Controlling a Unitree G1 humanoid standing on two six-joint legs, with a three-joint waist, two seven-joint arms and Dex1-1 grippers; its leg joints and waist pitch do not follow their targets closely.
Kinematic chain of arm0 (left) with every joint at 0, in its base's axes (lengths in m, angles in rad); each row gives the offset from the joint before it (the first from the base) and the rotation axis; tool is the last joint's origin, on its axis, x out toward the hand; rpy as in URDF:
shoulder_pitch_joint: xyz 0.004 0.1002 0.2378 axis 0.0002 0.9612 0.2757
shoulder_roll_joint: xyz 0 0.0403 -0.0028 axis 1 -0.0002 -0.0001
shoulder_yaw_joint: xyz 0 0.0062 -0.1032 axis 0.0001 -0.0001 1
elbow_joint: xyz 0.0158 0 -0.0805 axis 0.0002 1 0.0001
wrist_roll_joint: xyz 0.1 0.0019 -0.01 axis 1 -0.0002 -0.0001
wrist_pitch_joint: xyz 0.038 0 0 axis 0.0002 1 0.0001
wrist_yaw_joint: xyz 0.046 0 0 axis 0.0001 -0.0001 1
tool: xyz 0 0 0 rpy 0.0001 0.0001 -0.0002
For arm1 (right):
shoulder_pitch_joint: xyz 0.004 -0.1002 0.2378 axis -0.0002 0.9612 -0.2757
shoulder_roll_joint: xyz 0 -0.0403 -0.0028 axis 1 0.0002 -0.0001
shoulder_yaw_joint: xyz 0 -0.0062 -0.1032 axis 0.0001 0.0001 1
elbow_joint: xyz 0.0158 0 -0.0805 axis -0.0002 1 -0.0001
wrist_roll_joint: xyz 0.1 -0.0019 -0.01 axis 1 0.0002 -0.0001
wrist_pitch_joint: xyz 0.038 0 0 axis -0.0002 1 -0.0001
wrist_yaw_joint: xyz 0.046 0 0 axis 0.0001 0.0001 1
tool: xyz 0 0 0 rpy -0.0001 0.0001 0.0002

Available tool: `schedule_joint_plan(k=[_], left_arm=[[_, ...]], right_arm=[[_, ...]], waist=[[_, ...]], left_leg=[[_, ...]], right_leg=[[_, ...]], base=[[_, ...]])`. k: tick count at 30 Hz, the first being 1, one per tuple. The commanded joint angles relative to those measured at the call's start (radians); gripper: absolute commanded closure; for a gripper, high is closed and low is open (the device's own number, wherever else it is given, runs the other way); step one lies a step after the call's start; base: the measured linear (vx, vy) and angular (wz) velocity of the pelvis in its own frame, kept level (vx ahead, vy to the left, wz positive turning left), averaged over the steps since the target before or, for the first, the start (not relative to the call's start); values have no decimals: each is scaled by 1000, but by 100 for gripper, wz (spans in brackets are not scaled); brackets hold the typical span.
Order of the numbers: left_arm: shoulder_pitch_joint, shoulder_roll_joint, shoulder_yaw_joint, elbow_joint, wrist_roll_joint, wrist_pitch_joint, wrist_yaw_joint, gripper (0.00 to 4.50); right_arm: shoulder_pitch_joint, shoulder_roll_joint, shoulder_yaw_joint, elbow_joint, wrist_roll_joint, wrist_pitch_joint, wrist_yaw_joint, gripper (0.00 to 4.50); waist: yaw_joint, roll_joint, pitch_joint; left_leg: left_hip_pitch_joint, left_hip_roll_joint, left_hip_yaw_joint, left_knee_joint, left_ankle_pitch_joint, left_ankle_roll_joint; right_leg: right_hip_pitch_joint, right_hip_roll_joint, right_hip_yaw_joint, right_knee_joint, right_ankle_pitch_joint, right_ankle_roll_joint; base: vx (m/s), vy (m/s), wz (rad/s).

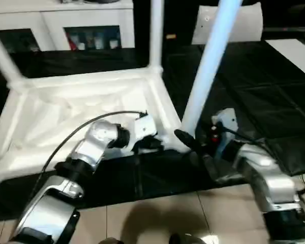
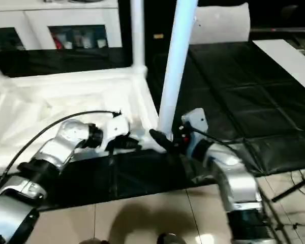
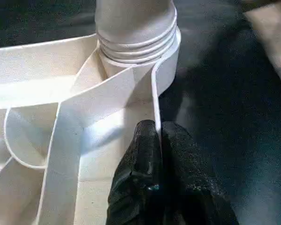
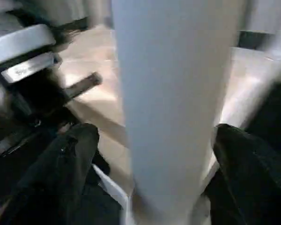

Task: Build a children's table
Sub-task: Rotate leg to tighten

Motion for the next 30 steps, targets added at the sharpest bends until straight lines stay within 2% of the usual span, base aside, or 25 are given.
schedule_joint_plan(k=[1,2,4,10,11,13,15,16,20,24,25,27,30], left_arm=[[-13,21,-40,-21,-2,-66,-114,450],[-17,25,-44,-12,-1,-76,-133,450],[-25,32,-51,5,0,-98,-164,450],[-68,40,-88,61,2,-173,-275,450],[-68,40,-88,61,2,-173,-275,450],[-78,38,-97,69,5,-187,-296,450],[-82,37,-99,72,5,-192,-309,450],[-85,36,-102,74,4,-194,-320,450],[-89,36,-106,84,7,-209,-338,450],[-94,33,-108,98,10,-223,-346,450],[-97,32,-108,107,10,-229,-349,450],[-101,31,-109,116,10,-236,-352,450],[-104,29,-110,128,14,-243,-352,450]], right_arm=[[12,-50,17,-28,46,-11,129,29],[12,-64,23,-28,49,-16,154,29],[14,-89,39,-28,49,-31,199,29],[-12,-163,119,-1,68,-38,395,89],[-12,-163,119,-1,68,-38,395,89],[-27,-172,135,15,66,-34,427,118],[-35,-177,145,23,66,-29,446,118],[-42,-183,154,29,66,-26,464,137],[-55,-197,175,43,64,-25,500,170],[-68,-205,192,57,65,-27,530,192],[-72,-206,198,62,64,-28,541,213],[-76,-207,204,65,65,-26,552,229],[-71,-206,213,57,72,-18,560,235]], waist=[[3,-4,-68],[7,-6,-70],[11,-6,-69],[34,-7,-72],[35,-8,-72],[44,-9,-73],[48,-9,-73],[52,-8,-73],[54,-10,-75],[55,-13,-74],[57,-11,-74],[58,-11,-73],[59,-11,-73]], left_leg=[[13,65,-14,-68,-134,97],[11,64,-15,-68,-133,100],[11,66,-15,-68,-122,101],[9,66,-12,-64,-105,105],[8,65,-12,-64,-105,106],[11,67,-12,-65,-107,97],[11,67,-12,-64,-104,95],[12,67,-12,-64,-97,93],[10,68,-13,-63,-81,100],[9,66,-11,-62,-86,101],[10,66,-12,-62,-90,100],[10,67,-12,-63,-93,98],[11,67,-13,-64,-96,92]], right_leg=[[64,-74,69,-62,-230,-202],[68,-76,68,-60,-214,-207],[67,-76,68,-57,-199,-211],[70,-77,65,-54,-193,-210],[70,-77,64,-54,-195,-210],[69,-79,64,-55,-214,-206],[68,-78,64,-55,-215,-206],[68,-78,65,-53,-200,-208],[70,-79,64,-47,-172,-213],[71,-79,63,-51,-192,-209],[70,-79,62,-53,-206,-205],[70,-79,62,-54,-212,-202],[70,-79,63,-53,-213,-199]], base=[[0,0,0],[0,0,0],[0,0,0],[0,0,0],[0,0,0],[0,0,0],[0,0,0],[0,0,0],[0,0,0],[0,0,0],[0,0,0],[0,0,0],[0,0,0]])
